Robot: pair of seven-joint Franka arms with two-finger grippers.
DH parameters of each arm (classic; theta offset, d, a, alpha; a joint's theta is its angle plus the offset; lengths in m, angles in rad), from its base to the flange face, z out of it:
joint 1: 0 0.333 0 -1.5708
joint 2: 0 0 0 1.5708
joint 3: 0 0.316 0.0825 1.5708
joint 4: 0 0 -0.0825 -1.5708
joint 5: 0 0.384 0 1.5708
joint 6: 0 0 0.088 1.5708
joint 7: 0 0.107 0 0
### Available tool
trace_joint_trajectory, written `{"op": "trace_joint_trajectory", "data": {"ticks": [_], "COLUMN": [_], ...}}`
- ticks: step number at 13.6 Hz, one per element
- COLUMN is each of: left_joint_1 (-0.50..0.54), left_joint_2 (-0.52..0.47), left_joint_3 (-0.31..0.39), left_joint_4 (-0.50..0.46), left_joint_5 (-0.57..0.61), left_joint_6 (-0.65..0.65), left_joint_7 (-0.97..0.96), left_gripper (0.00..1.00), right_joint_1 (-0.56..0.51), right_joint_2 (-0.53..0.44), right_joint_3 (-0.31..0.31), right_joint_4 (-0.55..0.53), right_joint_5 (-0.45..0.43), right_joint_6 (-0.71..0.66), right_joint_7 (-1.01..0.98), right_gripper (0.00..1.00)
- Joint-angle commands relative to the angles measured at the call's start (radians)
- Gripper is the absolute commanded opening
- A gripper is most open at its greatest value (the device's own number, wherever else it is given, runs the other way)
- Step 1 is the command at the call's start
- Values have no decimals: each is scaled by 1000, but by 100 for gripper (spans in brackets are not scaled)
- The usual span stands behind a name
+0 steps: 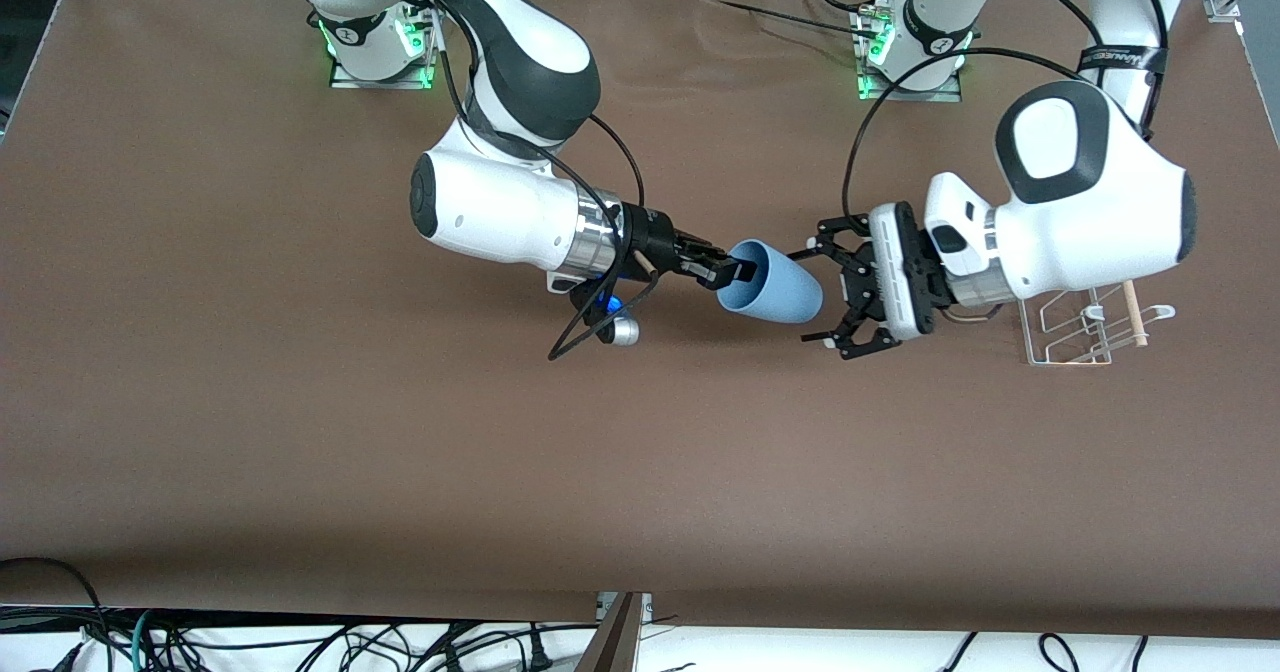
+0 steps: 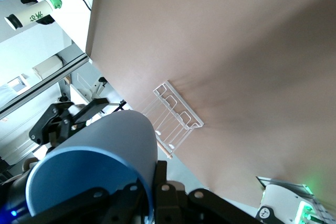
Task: Transfer cup to left arm and place on rack
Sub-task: 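Carry the cup toward the left gripper while the left gripper approaches, then close the left gripper on the cup base beside the right gripper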
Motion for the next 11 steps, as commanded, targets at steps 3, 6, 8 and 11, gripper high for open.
{"op": "trace_joint_trajectory", "data": {"ticks": [3,6,8,11], "left_joint_1": [0,0,2,2], "left_joint_2": [-11,-11,-8,-9], "left_joint_3": [-18,-18,-18,-18], "left_joint_4": [-5,-2,-2,-2], "left_joint_5": [-27,-27,-27,-27], "left_joint_6": [13,19,17,16], "left_joint_7": [94,137,137,137], "left_gripper": [100,7,0,0], "right_joint_1": [0,0,-2,-8], "right_joint_2": [19,19,19,17], "right_joint_3": [15,13,15,13], "right_joint_4": [41,43,43,43], "right_joint_5": [19,19,19,19], "right_joint_6": [7,7,4,0], "right_joint_7": [23,22,19,15], "right_gripper": [0,0,0,100]}}
